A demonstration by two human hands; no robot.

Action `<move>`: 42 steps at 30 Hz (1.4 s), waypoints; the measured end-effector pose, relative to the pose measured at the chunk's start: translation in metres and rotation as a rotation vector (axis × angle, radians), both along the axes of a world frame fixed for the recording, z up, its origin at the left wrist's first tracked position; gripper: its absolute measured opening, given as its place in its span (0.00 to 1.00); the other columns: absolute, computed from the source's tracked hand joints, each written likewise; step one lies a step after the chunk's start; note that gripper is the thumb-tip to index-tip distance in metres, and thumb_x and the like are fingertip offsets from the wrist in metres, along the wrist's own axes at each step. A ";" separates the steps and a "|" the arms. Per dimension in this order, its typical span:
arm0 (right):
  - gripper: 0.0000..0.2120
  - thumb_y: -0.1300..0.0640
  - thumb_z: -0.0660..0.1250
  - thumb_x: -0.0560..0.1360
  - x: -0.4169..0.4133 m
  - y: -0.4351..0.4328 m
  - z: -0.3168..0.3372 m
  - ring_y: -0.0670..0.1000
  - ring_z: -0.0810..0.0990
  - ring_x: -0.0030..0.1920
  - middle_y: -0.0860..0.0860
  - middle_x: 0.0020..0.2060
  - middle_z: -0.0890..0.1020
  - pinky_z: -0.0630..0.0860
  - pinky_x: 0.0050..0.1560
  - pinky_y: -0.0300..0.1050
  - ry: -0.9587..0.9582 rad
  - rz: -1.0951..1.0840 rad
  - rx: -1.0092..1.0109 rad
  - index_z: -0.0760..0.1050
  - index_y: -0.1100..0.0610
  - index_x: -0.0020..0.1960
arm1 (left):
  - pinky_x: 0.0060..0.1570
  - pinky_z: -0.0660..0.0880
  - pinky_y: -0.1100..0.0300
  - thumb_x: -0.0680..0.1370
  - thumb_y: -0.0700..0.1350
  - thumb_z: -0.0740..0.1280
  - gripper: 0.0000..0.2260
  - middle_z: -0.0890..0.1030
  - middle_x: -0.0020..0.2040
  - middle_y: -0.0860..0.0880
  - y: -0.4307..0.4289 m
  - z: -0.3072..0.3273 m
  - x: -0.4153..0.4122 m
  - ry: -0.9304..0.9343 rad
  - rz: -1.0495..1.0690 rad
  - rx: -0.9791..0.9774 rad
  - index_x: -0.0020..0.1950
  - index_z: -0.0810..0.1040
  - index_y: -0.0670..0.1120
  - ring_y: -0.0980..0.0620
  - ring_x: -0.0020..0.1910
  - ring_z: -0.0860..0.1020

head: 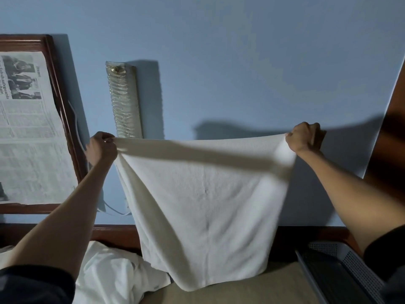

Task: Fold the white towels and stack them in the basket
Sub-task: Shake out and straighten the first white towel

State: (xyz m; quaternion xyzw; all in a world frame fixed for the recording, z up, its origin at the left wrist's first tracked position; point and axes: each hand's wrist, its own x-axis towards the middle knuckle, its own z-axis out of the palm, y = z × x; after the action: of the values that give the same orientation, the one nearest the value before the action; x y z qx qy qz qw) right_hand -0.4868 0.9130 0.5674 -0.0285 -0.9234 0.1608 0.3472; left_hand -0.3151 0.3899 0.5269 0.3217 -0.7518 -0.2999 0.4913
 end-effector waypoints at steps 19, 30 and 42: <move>0.15 0.59 0.64 0.82 -0.010 0.024 -0.056 0.69 0.78 0.49 0.67 0.47 0.78 0.69 0.44 0.50 -0.070 0.125 -0.219 0.68 0.62 0.37 | 0.46 0.80 0.47 0.82 0.41 0.60 0.10 0.83 0.57 0.44 -0.006 -0.038 -0.007 -0.102 -0.234 0.212 0.57 0.80 0.50 0.39 0.53 0.81; 0.05 0.66 0.64 0.79 0.002 0.033 -0.043 0.68 0.79 0.53 0.67 0.52 0.80 0.78 0.52 0.56 0.052 0.200 -0.419 0.76 0.67 0.45 | 0.57 0.73 0.48 0.78 0.41 0.61 0.14 0.82 0.61 0.42 0.002 -0.007 0.011 -0.201 -0.219 0.051 0.60 0.82 0.47 0.37 0.60 0.77; 0.07 0.59 0.64 0.81 0.036 0.041 -0.055 0.66 0.79 0.54 0.60 0.53 0.83 0.72 0.56 0.55 0.033 0.145 -0.404 0.75 0.53 0.44 | 0.51 0.70 0.49 0.79 0.40 0.61 0.12 0.82 0.60 0.45 0.016 -0.025 0.049 -0.116 -0.080 -0.026 0.56 0.81 0.50 0.38 0.61 0.76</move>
State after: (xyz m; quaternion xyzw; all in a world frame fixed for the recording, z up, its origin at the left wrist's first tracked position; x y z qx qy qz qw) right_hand -0.4512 0.9540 0.5128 -0.0284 -0.8662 0.3677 0.3372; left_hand -0.2657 0.4060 0.5022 0.3019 -0.7951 -0.2905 0.4385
